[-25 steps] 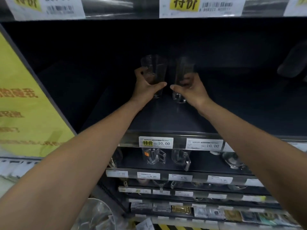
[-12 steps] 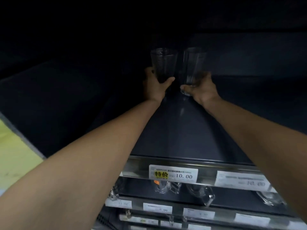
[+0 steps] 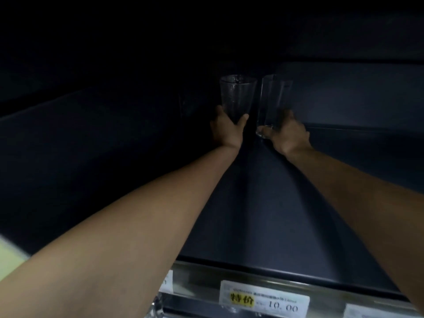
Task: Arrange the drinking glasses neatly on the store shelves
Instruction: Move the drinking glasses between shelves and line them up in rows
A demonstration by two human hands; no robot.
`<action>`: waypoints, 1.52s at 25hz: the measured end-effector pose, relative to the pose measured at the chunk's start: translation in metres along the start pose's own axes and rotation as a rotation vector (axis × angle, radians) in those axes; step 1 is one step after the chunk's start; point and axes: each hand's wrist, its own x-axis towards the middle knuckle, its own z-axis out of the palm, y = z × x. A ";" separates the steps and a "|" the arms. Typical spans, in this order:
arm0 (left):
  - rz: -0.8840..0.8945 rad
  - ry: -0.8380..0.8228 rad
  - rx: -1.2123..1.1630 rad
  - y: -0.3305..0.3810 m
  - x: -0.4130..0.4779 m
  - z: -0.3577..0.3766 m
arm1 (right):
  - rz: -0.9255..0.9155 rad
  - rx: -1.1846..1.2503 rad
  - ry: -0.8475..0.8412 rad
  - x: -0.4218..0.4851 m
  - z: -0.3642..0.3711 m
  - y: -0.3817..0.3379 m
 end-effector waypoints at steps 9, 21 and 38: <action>-0.003 -0.030 0.215 -0.001 0.012 0.005 | -0.051 -0.159 0.038 0.007 0.007 -0.009; -0.102 0.013 0.048 -0.005 0.021 0.009 | 0.031 0.004 -0.004 0.027 0.012 0.010; -0.131 -0.001 0.027 -0.006 0.025 0.013 | 0.094 -0.095 0.021 0.032 0.014 0.010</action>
